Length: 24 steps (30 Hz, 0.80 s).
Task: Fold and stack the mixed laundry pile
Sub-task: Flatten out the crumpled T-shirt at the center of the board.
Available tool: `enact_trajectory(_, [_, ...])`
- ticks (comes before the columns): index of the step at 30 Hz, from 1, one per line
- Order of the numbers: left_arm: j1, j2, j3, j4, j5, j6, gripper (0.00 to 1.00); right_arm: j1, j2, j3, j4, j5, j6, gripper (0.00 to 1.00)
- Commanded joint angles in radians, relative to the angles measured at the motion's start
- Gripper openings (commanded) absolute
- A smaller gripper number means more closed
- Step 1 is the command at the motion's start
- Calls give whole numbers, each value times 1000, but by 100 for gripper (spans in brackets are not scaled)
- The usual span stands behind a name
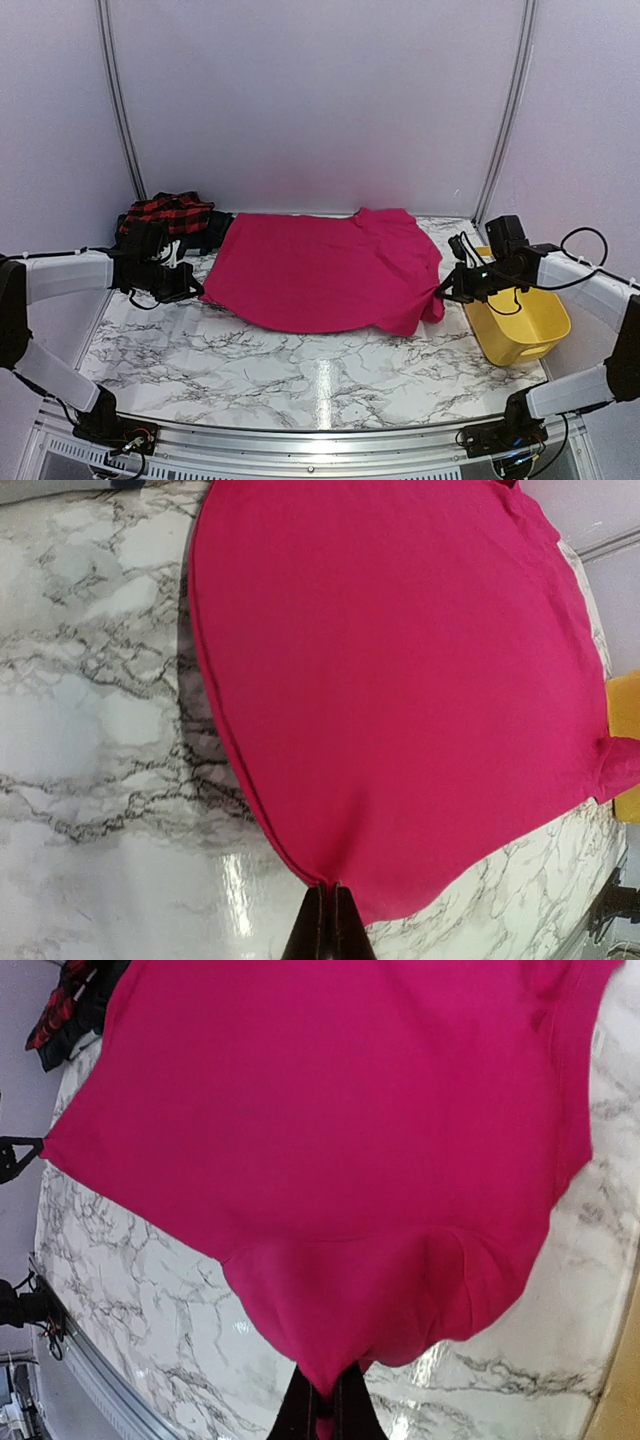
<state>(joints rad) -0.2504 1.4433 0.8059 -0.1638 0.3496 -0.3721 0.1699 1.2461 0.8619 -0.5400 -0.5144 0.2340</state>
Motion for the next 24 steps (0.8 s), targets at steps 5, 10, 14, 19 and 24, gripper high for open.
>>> enact_trajectory(5, [-35,-171,-114,-201,-57,8,0,120,-90,-109,-221,-12,47,0])
enact_trajectory(10, [-45,-157,-53,-417,-41,-62,0,232,-134,-125,-344,-4,123,6])
enact_trajectory(14, [-44,-217,14,-554,-136,-135,18,243,-175,-86,-460,-5,137,41])
enact_trajectory(19, [-3,-243,115,-644,-365,-159,69,221,-172,88,-508,102,122,71])
enact_trajectory(24, [-44,-169,190,-512,-227,-68,83,209,-18,137,-364,137,90,66])
